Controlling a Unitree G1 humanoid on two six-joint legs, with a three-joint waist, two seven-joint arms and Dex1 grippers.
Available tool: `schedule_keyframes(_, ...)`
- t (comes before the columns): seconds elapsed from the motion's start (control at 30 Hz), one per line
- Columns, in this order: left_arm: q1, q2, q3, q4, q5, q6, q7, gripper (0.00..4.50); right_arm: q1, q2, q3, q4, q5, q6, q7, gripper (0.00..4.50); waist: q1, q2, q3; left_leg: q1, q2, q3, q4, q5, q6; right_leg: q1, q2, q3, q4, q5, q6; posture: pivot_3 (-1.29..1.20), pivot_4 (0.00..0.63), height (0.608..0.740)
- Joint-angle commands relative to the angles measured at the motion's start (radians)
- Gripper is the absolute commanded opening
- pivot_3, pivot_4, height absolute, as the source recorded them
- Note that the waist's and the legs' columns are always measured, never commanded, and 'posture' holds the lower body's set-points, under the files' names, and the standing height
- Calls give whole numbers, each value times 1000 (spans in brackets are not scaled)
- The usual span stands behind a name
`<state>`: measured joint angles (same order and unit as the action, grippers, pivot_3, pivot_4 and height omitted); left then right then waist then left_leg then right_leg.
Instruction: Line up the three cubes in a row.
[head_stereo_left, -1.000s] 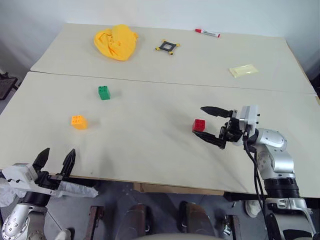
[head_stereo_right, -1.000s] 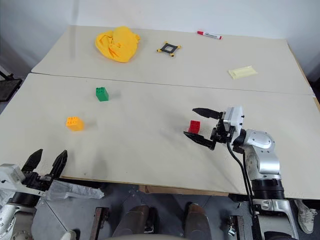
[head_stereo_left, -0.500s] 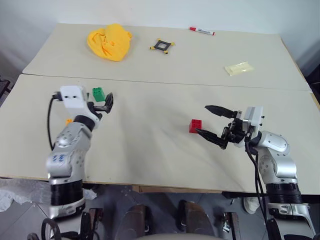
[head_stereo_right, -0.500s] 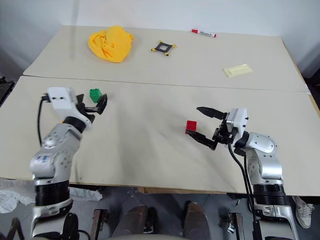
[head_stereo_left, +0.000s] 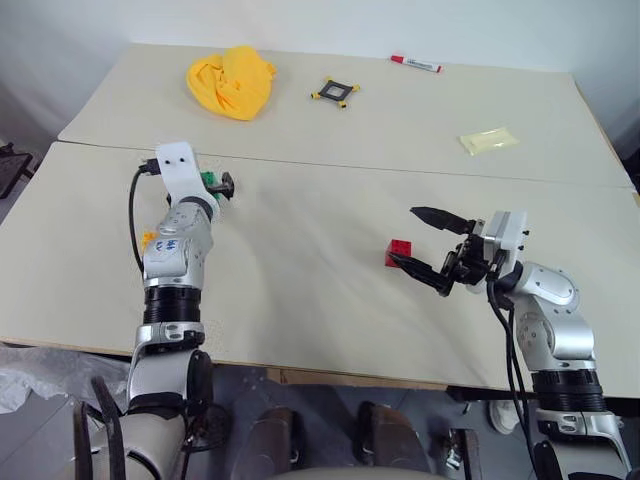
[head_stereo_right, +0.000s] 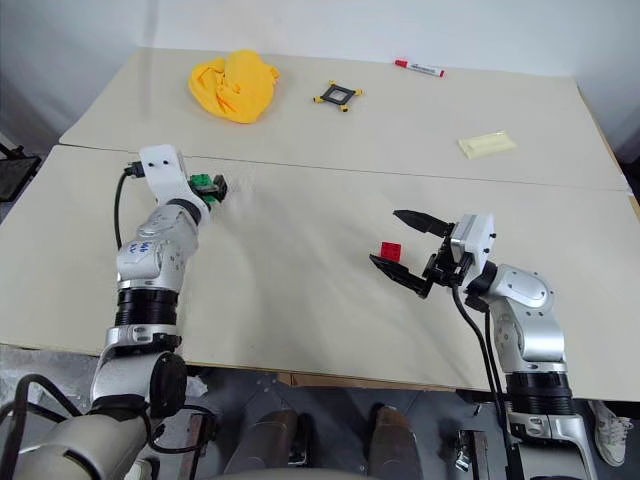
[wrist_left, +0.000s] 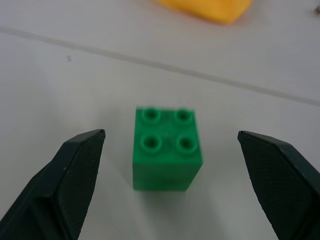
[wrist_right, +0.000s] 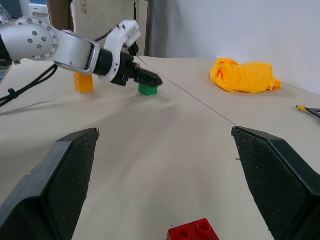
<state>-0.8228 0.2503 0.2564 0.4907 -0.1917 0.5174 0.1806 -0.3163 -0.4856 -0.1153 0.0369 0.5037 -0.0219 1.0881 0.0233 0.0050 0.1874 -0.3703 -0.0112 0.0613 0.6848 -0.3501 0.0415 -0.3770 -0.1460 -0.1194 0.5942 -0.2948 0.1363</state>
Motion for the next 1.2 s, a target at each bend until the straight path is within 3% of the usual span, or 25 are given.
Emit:
schedule_keyframes(0.03,-39,10,-6,20,15,-56,-27,4119,17,17,-4,-39,5,-21,-16,4500,0,0,0,0,0,0,0,0,0,0,0,0,0,0,0,0,150,740)
schedule_keyframes(0.33,24,57,-124,-52,81,-90,-188,1481,62,28,-10,-54,1,-23,-30,4500,-1,0,0,0,0,0,0,0,0,0,0,0,0,0,0,0,150,740)
schedule_keyframes(0.4,53,78,-174,-106,60,-111,-337,1484,77,20,-20,-64,2,-19,-36,4500,-1,0,0,0,0,0,0,0,0,0,0,0,0,0,0,0,150,740)
schedule_keyframes(0.53,133,218,-334,-251,-42,-258,-944,1484,126,-35,-78,-86,14,-8,-37,4500,-1,0,0,0,0,1,0,0,0,-1,0,0,0,0,0,0,150,740)
schedule_keyframes(0.7,76,302,-414,-124,-58,-436,-1357,1484,197,-124,-146,-90,34,-1,-3,4500,0,0,0,0,0,2,0,0,0,0,0,0,-2,0,0,0,150,740)
schedule_keyframes(0.8,3,277,-470,2,-3,-545,-1459,1484,224,-151,-167,-97,46,9,6,4500,0,0,0,0,0,5,0,0,0,0,1,0,-1,0,0,0,150,740)
schedule_keyframes(1.0,-185,143,-508,344,95,-745,-1489,1484,251,-152,-183,-114,47,11,-12,4500,2,-1,1,-1,-4,6,1,0,1,0,1,-1,-1,0,0,0,150,740)
schedule_keyframes(1.2,-289,112,-474,530,121,-785,-1514,1484,309,-136,-190,-176,55,29,-50,4500,-2,-1,1,-2,-4,6,1,0,1,0,1,-2,-1,0,0,0,150,740)
